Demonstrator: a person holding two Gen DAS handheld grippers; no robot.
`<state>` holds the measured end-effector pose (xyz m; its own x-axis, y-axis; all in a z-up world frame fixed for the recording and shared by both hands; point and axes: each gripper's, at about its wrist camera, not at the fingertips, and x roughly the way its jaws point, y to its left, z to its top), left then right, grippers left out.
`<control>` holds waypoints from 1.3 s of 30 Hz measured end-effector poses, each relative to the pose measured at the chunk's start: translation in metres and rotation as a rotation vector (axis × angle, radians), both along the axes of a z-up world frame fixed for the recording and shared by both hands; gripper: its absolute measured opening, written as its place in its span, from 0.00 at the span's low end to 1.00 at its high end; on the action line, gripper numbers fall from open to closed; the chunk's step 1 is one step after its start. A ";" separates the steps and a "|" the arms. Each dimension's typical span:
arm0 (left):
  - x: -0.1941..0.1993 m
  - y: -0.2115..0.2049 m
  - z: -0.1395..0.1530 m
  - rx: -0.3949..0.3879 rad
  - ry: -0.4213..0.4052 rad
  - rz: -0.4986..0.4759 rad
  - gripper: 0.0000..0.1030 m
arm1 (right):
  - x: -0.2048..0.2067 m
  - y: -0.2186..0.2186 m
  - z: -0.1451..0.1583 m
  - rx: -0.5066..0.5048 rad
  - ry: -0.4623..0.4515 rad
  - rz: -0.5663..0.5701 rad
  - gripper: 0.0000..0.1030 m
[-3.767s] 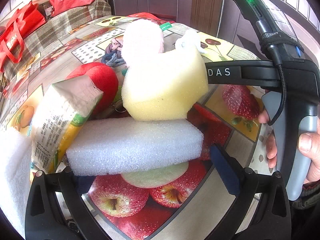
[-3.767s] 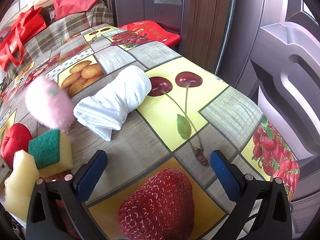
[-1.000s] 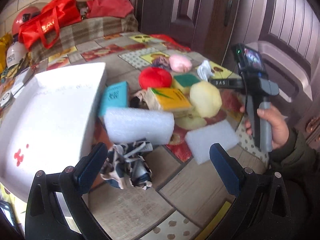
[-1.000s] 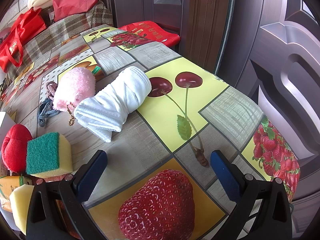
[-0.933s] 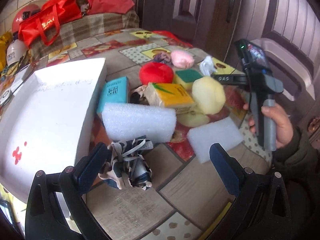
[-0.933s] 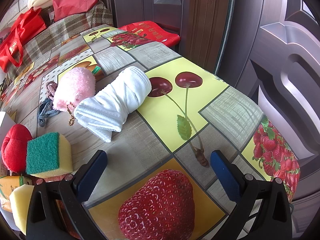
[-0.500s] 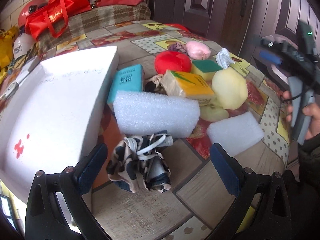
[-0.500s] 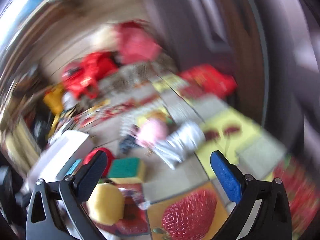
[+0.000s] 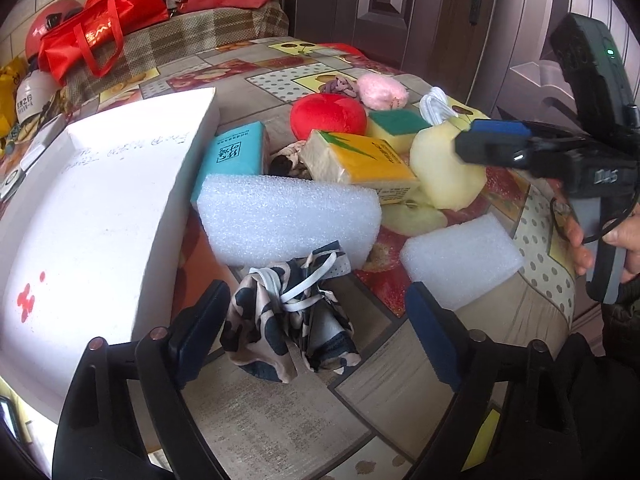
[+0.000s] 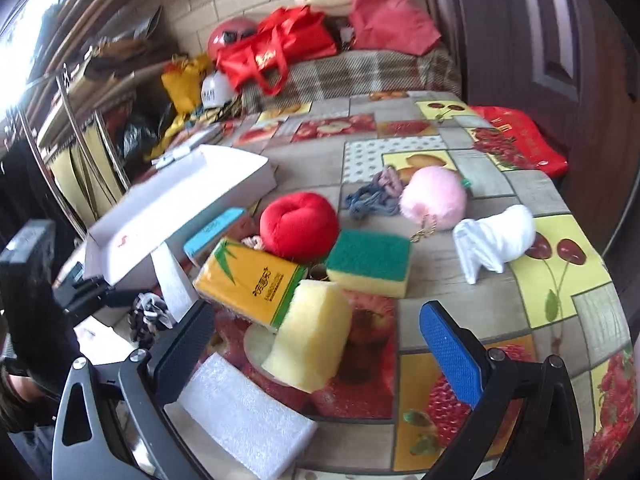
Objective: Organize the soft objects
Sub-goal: 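Grasp the black-and-white cloth with the left tool while the right tool grasps the yellow sponge, then carry the cloth and yellow sponge into the white tray and open both tools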
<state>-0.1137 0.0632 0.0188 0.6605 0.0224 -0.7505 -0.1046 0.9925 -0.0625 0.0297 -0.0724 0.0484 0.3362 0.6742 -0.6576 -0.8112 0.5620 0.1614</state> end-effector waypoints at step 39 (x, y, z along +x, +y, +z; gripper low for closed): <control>-0.066 0.034 0.065 0.038 -0.413 0.180 0.27 | -0.036 -0.019 0.061 0.361 -0.085 0.046 0.25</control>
<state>-0.1801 0.0972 0.0838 0.8876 0.1862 -0.4214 -0.2493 0.9633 -0.0994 -0.0064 -0.0916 0.1092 0.3432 0.8733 -0.3456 -0.8535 0.4436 0.2734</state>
